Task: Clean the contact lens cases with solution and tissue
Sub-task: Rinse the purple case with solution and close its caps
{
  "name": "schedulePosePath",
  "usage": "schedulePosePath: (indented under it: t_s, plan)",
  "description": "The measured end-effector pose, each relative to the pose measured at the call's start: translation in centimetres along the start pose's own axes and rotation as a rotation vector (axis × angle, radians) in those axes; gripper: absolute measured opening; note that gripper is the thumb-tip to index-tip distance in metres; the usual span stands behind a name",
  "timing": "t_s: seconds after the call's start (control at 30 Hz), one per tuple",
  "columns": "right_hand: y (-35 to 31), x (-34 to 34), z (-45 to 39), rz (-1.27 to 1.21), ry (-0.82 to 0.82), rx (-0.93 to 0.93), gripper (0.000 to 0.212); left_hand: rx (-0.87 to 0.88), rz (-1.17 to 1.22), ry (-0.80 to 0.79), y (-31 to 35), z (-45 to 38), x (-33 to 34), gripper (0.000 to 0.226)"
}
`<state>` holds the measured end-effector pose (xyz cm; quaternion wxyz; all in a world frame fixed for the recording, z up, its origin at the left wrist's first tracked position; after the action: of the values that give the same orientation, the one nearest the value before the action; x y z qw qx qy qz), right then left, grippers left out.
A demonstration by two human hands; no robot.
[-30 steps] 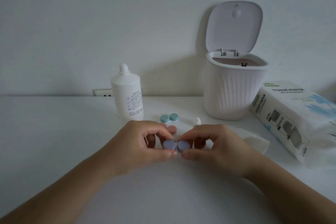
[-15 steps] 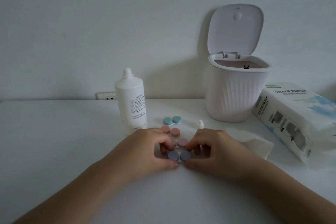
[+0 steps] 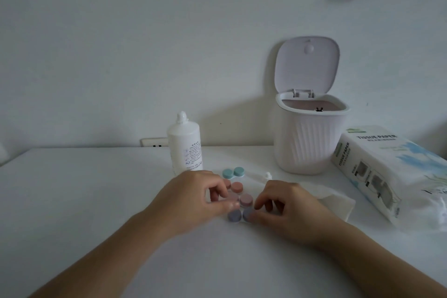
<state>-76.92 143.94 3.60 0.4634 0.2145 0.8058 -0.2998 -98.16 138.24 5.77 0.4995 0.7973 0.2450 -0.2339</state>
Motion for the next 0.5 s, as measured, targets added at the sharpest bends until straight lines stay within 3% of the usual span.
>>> schedulePosePath:
  t_s: [0.13,0.3,0.4,0.5]
  plan:
    - [0.3,0.0,0.1,-0.015,0.03,0.019,0.028,0.096,-0.017,0.176,0.8,0.1,-2.3,0.032]
    - [0.6,0.0,0.0,-0.02,0.086,0.066,0.031,0.18,0.028,0.512,-0.5,1.4,-5.4,0.03]
    - [1.5,-0.3,-0.6,0.056,0.177,0.184,0.011,0.085,0.105,0.691,-2.3,1.7,-6.4,0.024]
    - [2.9,-0.5,-1.7,0.142,0.12,0.345,0.025,-0.113,0.223,0.699,-4.2,0.8,-6.1,0.061]
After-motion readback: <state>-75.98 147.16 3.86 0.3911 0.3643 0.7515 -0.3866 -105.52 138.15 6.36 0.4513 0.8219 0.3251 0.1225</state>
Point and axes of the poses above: each hand's wrist, its own z-axis away from the middle knuckle, its own x-axis out of the palm, y = z × x, the point moved 4 cm from there along -z, towards the middle knuckle, and after that the axes turned 15 degrees about z, right-handed, at the moved point
